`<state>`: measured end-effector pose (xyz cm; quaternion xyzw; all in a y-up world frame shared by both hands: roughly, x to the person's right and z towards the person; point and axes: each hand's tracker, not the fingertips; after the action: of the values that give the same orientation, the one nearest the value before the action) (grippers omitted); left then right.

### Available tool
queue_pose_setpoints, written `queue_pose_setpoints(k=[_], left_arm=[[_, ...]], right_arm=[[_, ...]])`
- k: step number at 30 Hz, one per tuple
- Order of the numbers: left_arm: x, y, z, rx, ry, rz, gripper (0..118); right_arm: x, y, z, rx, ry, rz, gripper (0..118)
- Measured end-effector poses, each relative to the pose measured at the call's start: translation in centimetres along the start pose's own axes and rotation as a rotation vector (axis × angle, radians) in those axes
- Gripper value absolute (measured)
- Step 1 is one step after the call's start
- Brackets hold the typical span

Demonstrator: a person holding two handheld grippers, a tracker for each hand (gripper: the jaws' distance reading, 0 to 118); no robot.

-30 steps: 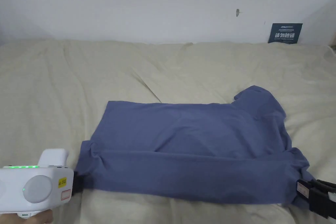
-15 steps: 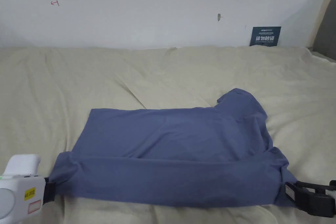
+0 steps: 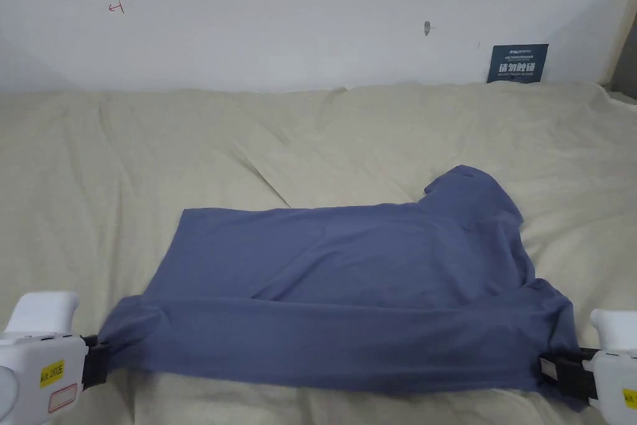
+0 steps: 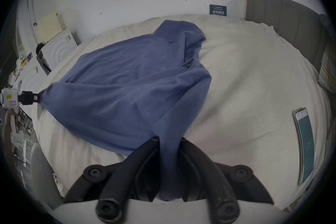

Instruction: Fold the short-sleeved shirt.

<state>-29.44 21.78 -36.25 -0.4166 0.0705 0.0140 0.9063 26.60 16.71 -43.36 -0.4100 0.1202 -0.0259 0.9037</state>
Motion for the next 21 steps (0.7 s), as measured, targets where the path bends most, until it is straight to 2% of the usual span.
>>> queue_pose_setpoints(k=[9, 11, 17, 21], left_arm=[[-0.7, -1.4, 3.3, 0.021, -0.036, -0.001, 5], [-0.6, -2.3, 3.9, 0.025, -0.026, 0.002, 5], [-1.1, -6.8, 5.3, -0.033, -0.03, 0.013, 5], [-1.4, -9.8, 5.1, -0.08, -0.03, 0.008, 5]], right_arm=[[-0.2, -0.2, 4.7, 0.045, -0.023, 0.022, 6], [0.3, -0.7, 6.0, 0.048, 0.009, -0.002, 6], [0.5, -4.9, 9.5, -0.001, 0.011, 0.013, 6], [0.9, -7.8, 9.5, -0.055, 0.022, -0.035, 6]])
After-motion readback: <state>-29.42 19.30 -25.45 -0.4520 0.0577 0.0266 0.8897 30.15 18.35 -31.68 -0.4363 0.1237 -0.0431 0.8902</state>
